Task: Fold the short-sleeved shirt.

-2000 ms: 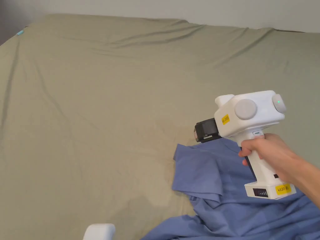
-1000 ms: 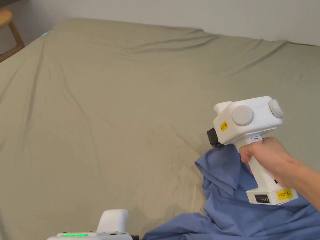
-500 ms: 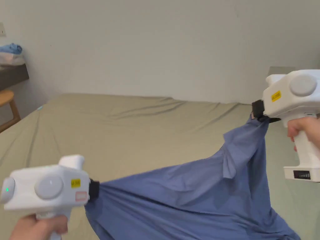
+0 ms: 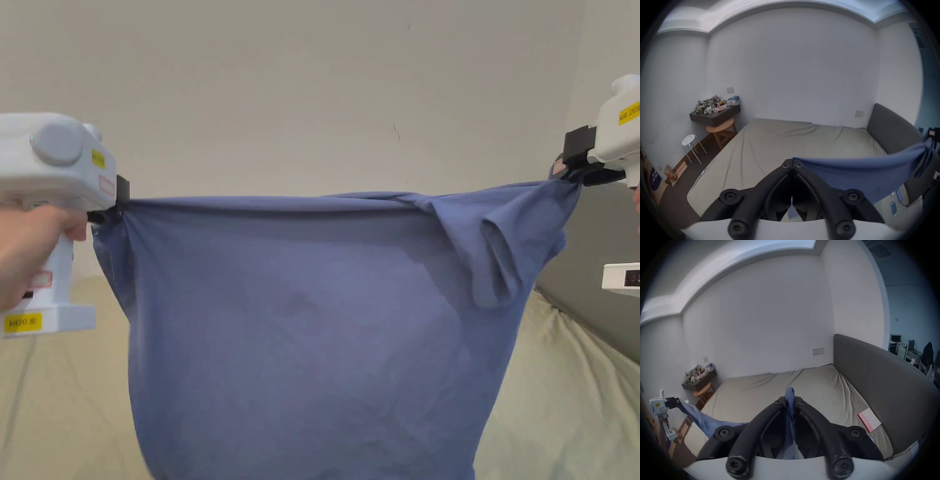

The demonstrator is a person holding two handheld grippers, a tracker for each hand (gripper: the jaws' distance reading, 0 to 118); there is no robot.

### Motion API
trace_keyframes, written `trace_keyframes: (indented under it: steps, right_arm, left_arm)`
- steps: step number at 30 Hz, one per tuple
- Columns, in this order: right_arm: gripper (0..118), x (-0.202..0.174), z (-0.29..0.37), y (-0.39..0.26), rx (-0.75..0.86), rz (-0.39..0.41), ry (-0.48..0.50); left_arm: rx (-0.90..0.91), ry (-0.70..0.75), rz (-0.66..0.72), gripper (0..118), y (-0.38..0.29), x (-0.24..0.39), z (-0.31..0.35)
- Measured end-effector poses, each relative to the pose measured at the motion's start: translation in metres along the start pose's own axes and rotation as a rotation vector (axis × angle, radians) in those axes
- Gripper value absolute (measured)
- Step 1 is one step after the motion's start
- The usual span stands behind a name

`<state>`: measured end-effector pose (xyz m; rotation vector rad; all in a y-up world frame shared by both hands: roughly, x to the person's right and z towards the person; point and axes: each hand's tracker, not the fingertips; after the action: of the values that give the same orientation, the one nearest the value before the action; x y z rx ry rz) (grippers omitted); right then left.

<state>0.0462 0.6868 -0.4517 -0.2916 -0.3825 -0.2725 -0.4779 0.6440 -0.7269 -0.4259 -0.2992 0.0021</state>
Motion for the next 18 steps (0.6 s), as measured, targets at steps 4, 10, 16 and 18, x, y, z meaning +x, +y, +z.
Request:
trace_keyframes:
  steps: [4,10,16,18]
  right_arm:
    - [7,-0.005,0.011,0.013,0.022,-0.023,0.006]
    - [7,-0.013,0.018,0.017,0.039,-0.013,-0.011]
    - [7,-0.009,0.003,0.03,0.043,0.013,-0.027]
    - [7,-0.013,0.005,0.032,0.047,0.013,-0.035]
  left_arm:
    - [0.041,0.009,0.018,0,0.023,0.008,0.024]
    - [0.078,0.035,0.026,0,0.037,0.007,0.031]
    - [0.088,0.055,-0.007,0,0.043,0.021,0.025]
    - [0.087,0.056,-0.008,0,0.047,0.025,0.021]
